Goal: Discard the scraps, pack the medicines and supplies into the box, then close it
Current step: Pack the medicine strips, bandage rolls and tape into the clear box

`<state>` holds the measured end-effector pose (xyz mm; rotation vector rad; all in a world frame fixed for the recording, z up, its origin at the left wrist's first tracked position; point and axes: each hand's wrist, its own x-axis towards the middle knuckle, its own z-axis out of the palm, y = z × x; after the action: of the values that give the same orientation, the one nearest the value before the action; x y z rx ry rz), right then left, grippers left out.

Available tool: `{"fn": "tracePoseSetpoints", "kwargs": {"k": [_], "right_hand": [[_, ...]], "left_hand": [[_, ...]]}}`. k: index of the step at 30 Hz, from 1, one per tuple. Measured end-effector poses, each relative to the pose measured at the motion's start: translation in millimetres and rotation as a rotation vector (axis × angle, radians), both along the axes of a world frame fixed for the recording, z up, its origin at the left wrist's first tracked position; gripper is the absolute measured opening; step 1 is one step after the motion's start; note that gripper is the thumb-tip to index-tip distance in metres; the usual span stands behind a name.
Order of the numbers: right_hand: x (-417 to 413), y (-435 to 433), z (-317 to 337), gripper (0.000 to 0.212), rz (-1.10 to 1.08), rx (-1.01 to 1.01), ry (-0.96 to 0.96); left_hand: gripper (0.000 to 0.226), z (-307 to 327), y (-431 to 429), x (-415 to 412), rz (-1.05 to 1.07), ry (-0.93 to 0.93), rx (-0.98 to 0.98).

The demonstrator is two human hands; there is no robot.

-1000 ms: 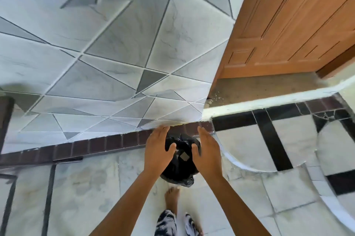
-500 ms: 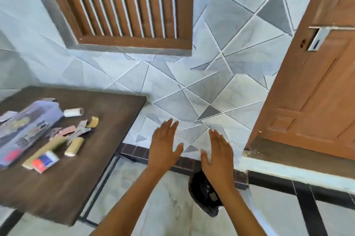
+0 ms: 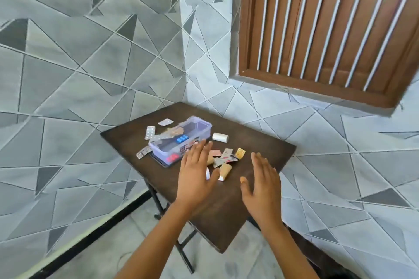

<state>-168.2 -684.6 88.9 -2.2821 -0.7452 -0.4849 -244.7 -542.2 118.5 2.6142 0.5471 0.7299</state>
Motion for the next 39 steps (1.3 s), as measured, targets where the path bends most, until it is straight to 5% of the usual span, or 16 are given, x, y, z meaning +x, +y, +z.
{"fn": "tracePoseSetpoints", "kwargs": {"k": [11, 23, 33, 39], "right_hand": [[-42.8, 180.7, 4.8, 0.061, 0.017, 0.009, 0.054], [6.6, 261.3, -31.4, 0.060, -0.105, -0.072, 0.286], [51.5, 254.6, -68.5, 0.058, -0.332, -0.083, 0.420], [81.9, 240.4, -92.0, 0.048, -0.593, -0.098, 0.579]], "left_hand": [[0.063, -4.4, 186.6, -42.1, 0.056, -0.026, -0.021], [0.063, -44.1, 276.9, 27.4, -0.070, 0.053, -0.086], [0.052, -83.6, 270.4, 112.5, -0.367, 0.258, -0.132], [0.053, -111.0, 258.7, 154.2, -0.534, 0.602, -0.213]]}}
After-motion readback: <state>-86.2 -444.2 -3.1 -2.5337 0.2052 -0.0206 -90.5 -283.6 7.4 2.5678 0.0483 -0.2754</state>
